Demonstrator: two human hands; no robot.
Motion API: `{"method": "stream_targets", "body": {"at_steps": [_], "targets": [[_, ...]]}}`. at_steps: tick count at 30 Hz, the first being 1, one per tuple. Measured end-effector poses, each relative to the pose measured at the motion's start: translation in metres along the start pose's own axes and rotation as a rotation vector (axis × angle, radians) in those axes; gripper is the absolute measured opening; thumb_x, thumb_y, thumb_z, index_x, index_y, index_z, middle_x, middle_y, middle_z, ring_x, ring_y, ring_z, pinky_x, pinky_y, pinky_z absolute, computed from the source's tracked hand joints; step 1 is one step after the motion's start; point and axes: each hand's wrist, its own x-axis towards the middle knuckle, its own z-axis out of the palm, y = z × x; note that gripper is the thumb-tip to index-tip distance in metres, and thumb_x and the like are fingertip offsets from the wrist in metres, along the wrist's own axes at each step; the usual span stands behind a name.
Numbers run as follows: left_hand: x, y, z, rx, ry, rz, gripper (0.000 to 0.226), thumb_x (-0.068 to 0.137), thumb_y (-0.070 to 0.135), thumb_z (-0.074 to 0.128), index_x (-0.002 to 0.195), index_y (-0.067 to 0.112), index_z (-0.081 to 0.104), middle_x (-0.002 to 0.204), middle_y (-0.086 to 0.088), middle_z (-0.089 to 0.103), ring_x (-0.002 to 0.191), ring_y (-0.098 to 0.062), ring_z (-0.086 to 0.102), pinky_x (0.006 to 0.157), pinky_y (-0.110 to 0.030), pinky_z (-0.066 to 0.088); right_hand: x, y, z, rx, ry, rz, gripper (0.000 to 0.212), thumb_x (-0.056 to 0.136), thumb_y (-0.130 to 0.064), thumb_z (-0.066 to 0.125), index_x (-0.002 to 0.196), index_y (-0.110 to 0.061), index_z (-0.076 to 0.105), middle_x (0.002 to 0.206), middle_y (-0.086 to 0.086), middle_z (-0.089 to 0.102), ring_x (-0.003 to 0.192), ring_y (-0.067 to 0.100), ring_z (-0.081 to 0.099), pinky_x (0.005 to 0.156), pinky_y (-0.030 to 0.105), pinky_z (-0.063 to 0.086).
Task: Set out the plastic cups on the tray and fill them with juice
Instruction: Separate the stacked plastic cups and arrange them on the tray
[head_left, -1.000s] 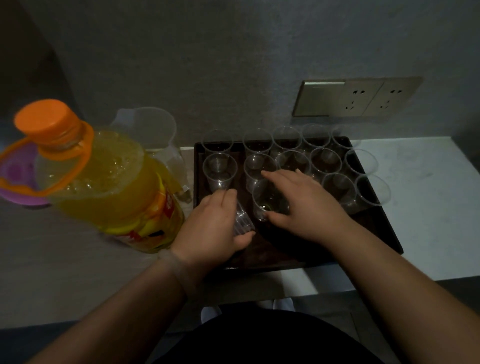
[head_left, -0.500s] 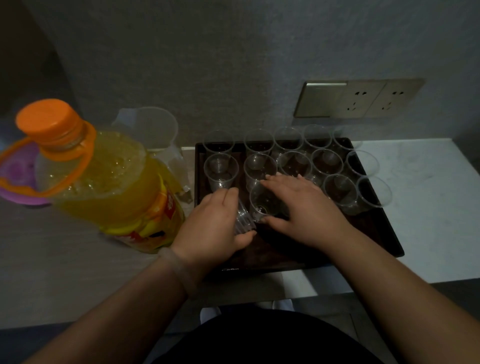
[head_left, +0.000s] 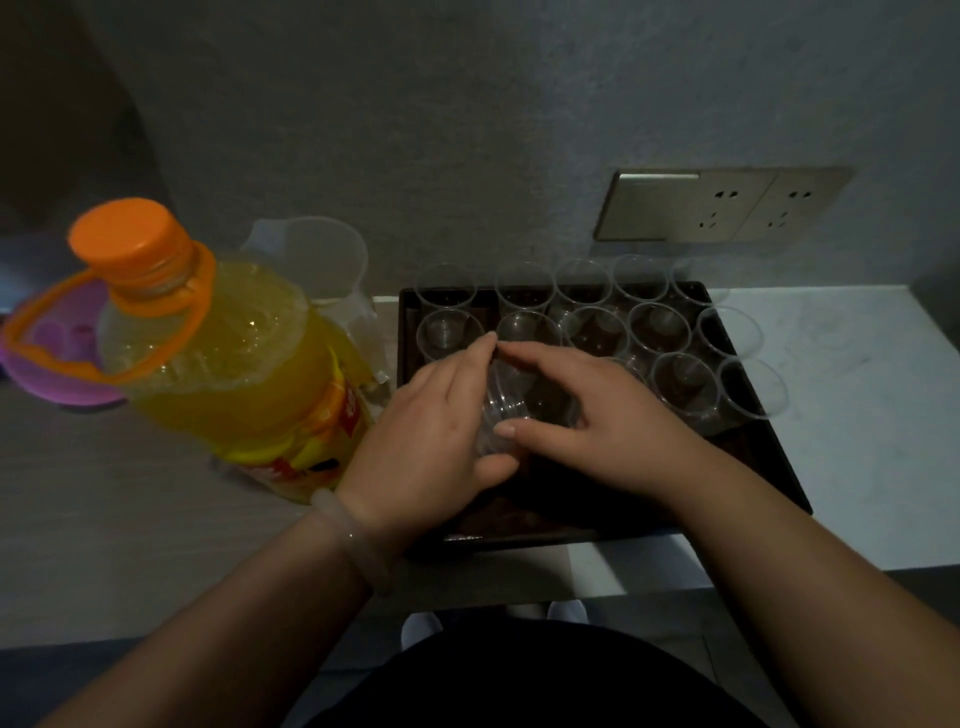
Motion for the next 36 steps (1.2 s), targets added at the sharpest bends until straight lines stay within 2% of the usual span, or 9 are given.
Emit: {"method": "stream_targets", "body": {"at_steps": [6, 10, 14, 17, 19, 21, 25, 29, 36], "targets": [[-0.005, -0.007, -0.002, -0.032, 0.027, 0.028, 0.078, 0.072, 0.052, 0.062, 0.134, 0.009, 0.043, 0.128, -0.007, 0.055, 0.114, -0.022, 0.055, 0.093, -0.027, 0.042, 0.002, -0.001, 0.004, 0.263, 0.013, 0.046, 0.06, 0.078, -0.03, 0.076, 0.134, -0.026, 0.052, 0.122, -0.011, 0.062, 0.111, -0.004, 0.057, 0.097, 0.016, 0.044], [-0.012, -0.012, 0.0, -0.003, 0.021, 0.003, 0.076, 0.072, 0.054, 0.066, 0.131, 0.009, 0.047, 0.121, -0.006, 0.059, 0.107, -0.021, 0.058, 0.087, -0.028, 0.046, -0.001, -0.002, 0.003, 0.372, 0.048, 0.099, 0.058, 0.072, -0.042, 0.069, 0.127, -0.029, 0.056, 0.112, -0.014, 0.066, 0.103, -0.006, 0.06, 0.087, 0.011, 0.046], [-0.018, -0.018, 0.003, 0.009, -0.006, -0.003, 0.074, 0.073, 0.053, 0.069, 0.129, 0.009, 0.049, 0.116, -0.005, 0.061, 0.104, -0.02, 0.059, 0.085, -0.027, 0.046, -0.001, -0.003, -0.001, 0.255, 0.192, 0.126, 0.051, 0.08, -0.049, 0.068, 0.127, -0.029, 0.058, 0.11, -0.015, 0.062, 0.099, -0.008, 0.057, 0.084, 0.012, 0.047], [-0.024, -0.02, 0.002, 0.023, -0.05, -0.017, 0.081, 0.075, 0.054, 0.07, 0.137, 0.01, 0.042, 0.125, -0.006, 0.057, 0.114, -0.02, 0.055, 0.092, -0.026, 0.043, 0.0, -0.005, -0.004, 0.148, 0.331, 0.089, 0.048, 0.081, -0.045, 0.065, 0.125, -0.026, 0.06, 0.107, -0.019, 0.058, 0.096, -0.013, 0.055, 0.079, 0.002, 0.041], [-0.028, -0.022, 0.001, 0.019, -0.078, -0.027, 0.084, 0.078, 0.056, 0.066, 0.142, 0.012, 0.035, 0.133, -0.004, 0.052, 0.121, -0.018, 0.049, 0.096, -0.025, 0.04, 0.001, -0.008, -0.004, 0.089, 0.41, 0.067, 0.054, 0.075, -0.052, 0.06, 0.123, -0.028, 0.06, 0.106, -0.017, 0.06, 0.097, -0.007, 0.056, 0.081, 0.005, 0.041], [-0.031, -0.026, -0.001, 0.014, -0.103, -0.022, 0.081, 0.08, 0.058, 0.063, 0.142, 0.015, 0.033, 0.136, -0.002, 0.049, 0.122, -0.016, 0.047, 0.097, -0.024, 0.039, 0.002, -0.011, -0.003, 0.038, 0.45, 0.052, 0.058, 0.075, -0.055, 0.055, 0.125, -0.026, 0.06, 0.108, -0.012, 0.061, 0.098, -0.002, 0.057, 0.084, 0.013, 0.043], [-0.039, -0.031, -0.002, 0.023, -0.125, 0.011, 0.085, 0.08, 0.058, 0.063, 0.144, 0.015, 0.027, 0.136, -0.002, 0.048, 0.123, -0.017, 0.046, 0.096, -0.025, 0.038, 0.008, -0.017, 0.009, -0.071, 0.425, 0.037, 0.067, 0.074, -0.058, 0.054, 0.13, -0.021, 0.057, 0.114, -0.012, 0.052, 0.101, -0.002, 0.049, 0.087, 0.004, 0.035], [-0.047, -0.039, -0.003, 0.004, -0.118, 0.028, 0.081, 0.078, 0.057, 0.066, 0.139, 0.019, 0.028, 0.128, 0.0, 0.052, 0.115, -0.015, 0.051, 0.087, -0.023, 0.041, 0.015, -0.021, 0.029, -0.13, 0.344, 0.066, 0.071, 0.077, -0.055, 0.064, 0.137, -0.019, 0.05, 0.122, -0.007, 0.047, 0.11, 0.008, 0.05, 0.095, 0.025, 0.044], [-0.055, -0.049, -0.006, -0.016, -0.165, 0.078, 0.068, 0.078, 0.057, 0.066, 0.13, 0.022, 0.038, 0.12, 0.005, 0.05, 0.109, -0.012, 0.049, 0.085, -0.023, 0.045, 0.023, -0.025, 0.052, -0.308, 0.183, 0.057, 0.077, 0.076, -0.049, 0.07, 0.143, -0.026, 0.04, 0.139, -0.002, 0.049, 0.127, 0.015, 0.047, 0.106, 0.041, 0.04]]}}
